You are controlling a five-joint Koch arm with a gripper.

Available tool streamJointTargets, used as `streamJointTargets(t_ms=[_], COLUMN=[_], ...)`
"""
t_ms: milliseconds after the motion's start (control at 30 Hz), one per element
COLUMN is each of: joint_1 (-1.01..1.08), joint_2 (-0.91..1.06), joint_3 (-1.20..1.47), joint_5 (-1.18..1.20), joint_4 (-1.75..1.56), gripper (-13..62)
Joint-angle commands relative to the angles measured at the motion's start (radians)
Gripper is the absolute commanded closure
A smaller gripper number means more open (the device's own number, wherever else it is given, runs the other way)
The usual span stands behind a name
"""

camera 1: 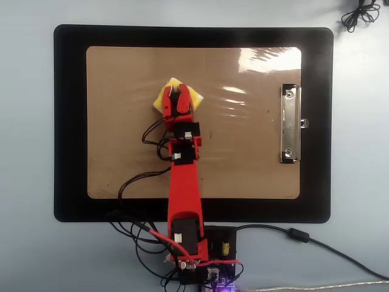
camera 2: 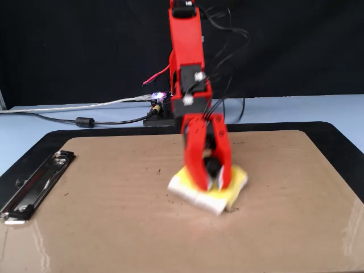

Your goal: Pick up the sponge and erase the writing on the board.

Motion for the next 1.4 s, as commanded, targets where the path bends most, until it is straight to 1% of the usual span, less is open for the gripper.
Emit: streamJointTargets(t_ms=[0,100,300,467,533,633,700,767,900,967,1033,1200,1300,1367], joint_1=[-0.011,-0.058,-0.117,-0.120,-0.124,-0.130,-0.144,-0.176,-0.190,-0.209,-0.227,-0.236,-0.236,-0.238], joint_2=[-0.077,-0.084,0.138,0.206,0.170,-0.043,-0.120,-0.115,0.078,0.121,0.091,-0.153,-0.127,-0.015], joint_3=[-0.060,-0.083,0.149,0.255,0.209,-0.002,-0.089,-0.100,0.126,0.175,0.155,-0.104,-0.084,0.061], joint_5=[0.026,-0.009,-0.104,-0.109,-0.109,-0.109,-0.114,-0.130,-0.163,-0.187,-0.193,-0.195,-0.196,-0.196], joint_4=[0.014,0.026,0.061,0.054,0.040,0.035,0.034,0.043,0.043,0.041,0.035,0.029,0.037,0.029], gripper=[57.5,57.5,57.5,57.5,57.5,57.5,57.5,57.5,57.5,57.5,57.5,57.5,57.5,57.5])
